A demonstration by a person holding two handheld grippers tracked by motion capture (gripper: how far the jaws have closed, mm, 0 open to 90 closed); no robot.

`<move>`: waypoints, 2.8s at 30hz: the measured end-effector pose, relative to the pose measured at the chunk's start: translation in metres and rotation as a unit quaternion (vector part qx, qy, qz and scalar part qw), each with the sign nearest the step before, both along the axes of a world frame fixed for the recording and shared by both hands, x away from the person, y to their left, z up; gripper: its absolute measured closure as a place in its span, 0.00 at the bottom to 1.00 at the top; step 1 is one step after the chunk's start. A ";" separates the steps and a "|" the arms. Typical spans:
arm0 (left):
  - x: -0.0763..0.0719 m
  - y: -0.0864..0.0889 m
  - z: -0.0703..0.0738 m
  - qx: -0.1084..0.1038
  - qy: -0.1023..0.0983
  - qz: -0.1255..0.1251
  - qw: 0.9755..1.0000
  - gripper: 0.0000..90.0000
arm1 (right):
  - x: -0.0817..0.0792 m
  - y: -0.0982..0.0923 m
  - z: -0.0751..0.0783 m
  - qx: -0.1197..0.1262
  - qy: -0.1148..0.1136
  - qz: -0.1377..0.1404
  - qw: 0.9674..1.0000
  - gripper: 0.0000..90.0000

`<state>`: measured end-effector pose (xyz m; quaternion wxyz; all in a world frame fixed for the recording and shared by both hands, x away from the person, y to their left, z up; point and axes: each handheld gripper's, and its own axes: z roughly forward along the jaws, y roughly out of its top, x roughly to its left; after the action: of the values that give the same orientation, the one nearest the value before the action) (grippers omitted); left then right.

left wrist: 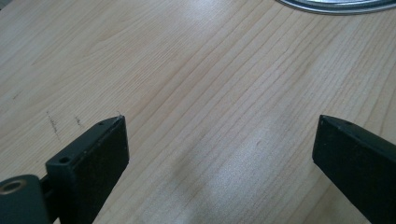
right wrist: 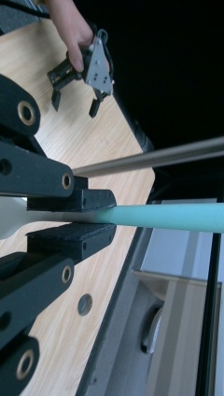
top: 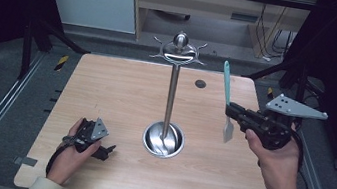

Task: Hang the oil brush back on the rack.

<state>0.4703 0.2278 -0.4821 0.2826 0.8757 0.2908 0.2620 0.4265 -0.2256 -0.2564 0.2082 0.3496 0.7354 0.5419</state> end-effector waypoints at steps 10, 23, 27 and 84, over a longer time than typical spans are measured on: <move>0.000 0.000 0.000 0.000 0.001 -0.001 1.000 0.04 | -0.003 0.010 0.002 -0.001 -0.007 0.021 1.000 0.92; 0.000 -0.001 0.000 0.001 0.001 -0.002 1.000 0.04 | -0.001 0.017 0.006 -0.005 -0.008 0.042 0.999 0.92; 0.000 -0.001 0.000 0.001 0.001 -0.001 1.000 0.04 | 0.000 0.020 0.007 -0.006 -0.009 0.047 0.999 0.92; 0.000 -0.002 -0.001 0.005 0.004 -0.006 1.000 0.04 | 0.013 0.043 -0.014 0.013 -0.014 0.048 0.999 0.91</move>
<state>0.4703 0.2262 -0.4829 0.2786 0.8797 0.2856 0.2589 0.4391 -0.1821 -0.2706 0.1879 0.3089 0.7414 0.5654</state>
